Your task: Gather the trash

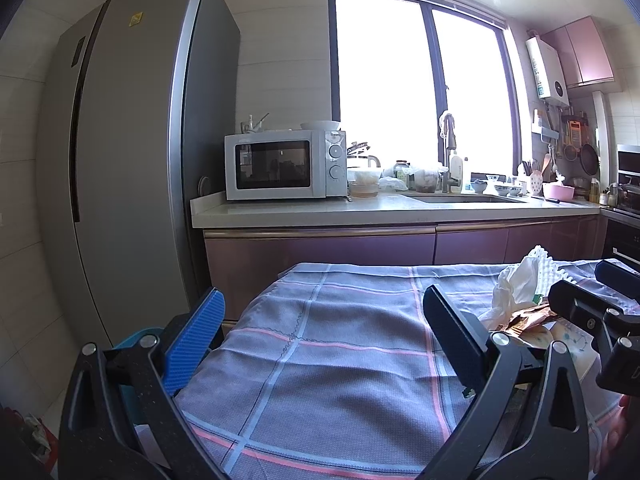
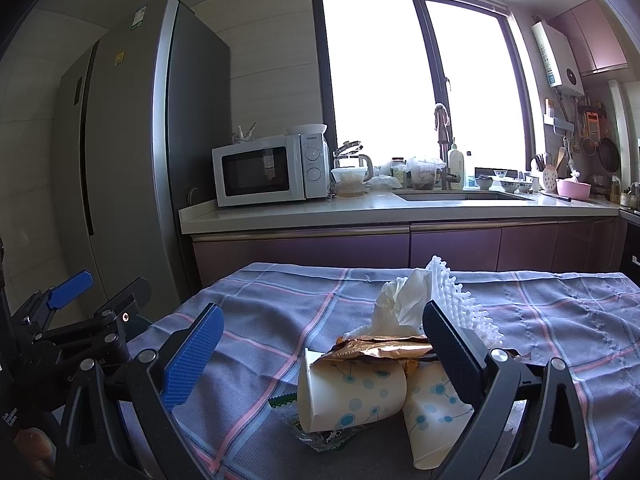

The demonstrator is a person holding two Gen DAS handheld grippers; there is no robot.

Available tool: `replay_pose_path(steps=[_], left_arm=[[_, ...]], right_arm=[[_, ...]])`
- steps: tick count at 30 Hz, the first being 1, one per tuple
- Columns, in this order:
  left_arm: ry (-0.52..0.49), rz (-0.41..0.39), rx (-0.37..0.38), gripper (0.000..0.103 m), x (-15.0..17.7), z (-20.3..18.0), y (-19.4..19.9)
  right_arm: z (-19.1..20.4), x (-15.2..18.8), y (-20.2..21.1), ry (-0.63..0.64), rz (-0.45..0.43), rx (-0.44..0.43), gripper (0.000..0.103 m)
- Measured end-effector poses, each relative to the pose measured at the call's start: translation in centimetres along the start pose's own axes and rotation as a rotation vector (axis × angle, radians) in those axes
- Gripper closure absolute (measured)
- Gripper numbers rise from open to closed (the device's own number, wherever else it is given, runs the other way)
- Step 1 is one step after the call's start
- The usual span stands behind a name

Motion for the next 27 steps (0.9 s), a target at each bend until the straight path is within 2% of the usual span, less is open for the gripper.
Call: replay_pose_path(steps=[14,20,23,27], left_arm=[[-0.012,0.02,0.026,0.005,0.3,-0.9,-0.5],[-0.032,0.06,0.091,0.005,0.8,-2.2,-1.1],[-0.052,0.089,0.143,0.005,1.1,-3.2,-1.5],[-0.073,0.131,0.232,0.005,1.6,-4.9,-2.0]], right_arm=[[-0.7,-0.1,-0.1,-0.014,0.012,-0.002,0.007],[-2.7,-0.2,-0.2,-0.024,0.022,0.044,0.007],[-4.4,-0.1,-0.3,-0.045,0.041,0.077,0.007],[-6.3,0.5,-0.7,-0.066,0.079,0.101,0.012]])
Point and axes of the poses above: each gripper's, at about its wrist camera, not at the fingertips, and y roughly against the way its jaws point, z to its left, x to its underside, the point moved 2 cm from there along -y, roughly the way its jaws point
